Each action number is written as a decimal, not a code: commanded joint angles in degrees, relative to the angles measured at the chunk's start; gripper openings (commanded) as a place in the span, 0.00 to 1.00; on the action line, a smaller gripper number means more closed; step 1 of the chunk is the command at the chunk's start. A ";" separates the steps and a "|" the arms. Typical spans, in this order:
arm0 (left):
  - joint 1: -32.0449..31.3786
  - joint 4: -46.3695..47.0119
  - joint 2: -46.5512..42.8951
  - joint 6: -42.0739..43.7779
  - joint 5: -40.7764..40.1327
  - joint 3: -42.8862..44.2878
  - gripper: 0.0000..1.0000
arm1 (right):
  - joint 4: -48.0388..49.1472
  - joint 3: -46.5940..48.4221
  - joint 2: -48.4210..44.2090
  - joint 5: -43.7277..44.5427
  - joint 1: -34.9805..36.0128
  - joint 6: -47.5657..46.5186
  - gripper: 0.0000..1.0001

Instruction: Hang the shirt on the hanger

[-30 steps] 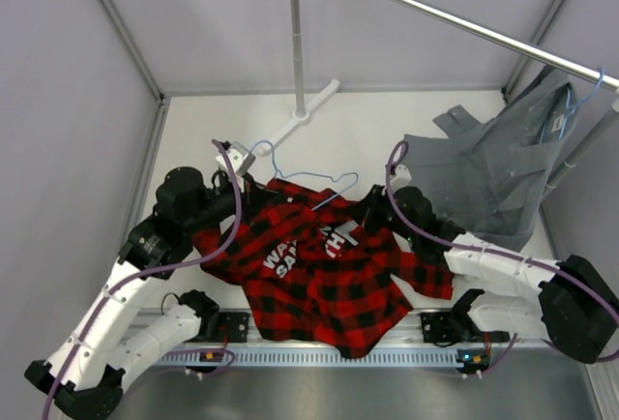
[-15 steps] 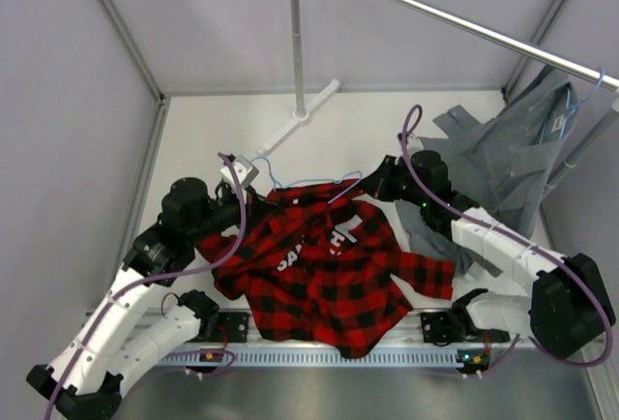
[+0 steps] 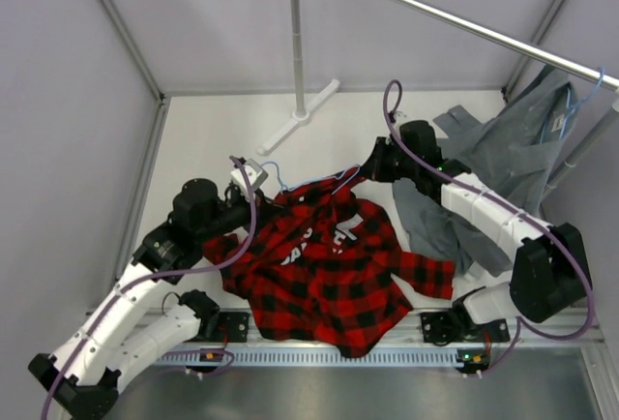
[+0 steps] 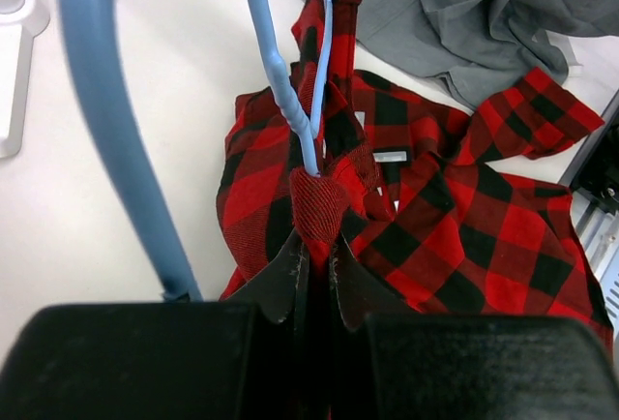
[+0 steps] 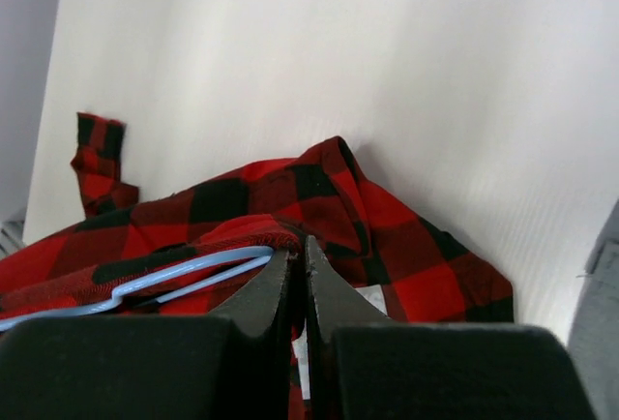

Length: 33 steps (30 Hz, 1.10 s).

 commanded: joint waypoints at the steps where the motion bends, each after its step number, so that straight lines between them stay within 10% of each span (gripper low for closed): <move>1: -1.20 -3.62 1.16 0.59 0.65 0.59 0.00 | -5.74 7.09 3.34 13.97 -4.68 -7.34 0.00; 14: -2.34 -5.81 13.11 -3.36 0.75 8.14 0.00 | -4.00 10.44 -3.05 19.51 6.38 -16.31 0.00; 22: -2.78 0.51 14.70 -8.99 -12.17 18.68 0.00 | 3.28 2.89 -16.85 13.62 17.45 -3.32 0.00; 33: -2.69 14.56 18.48 -2.84 -6.29 31.79 0.00 | 9.36 -3.53 -20.91 33.83 41.10 2.23 0.01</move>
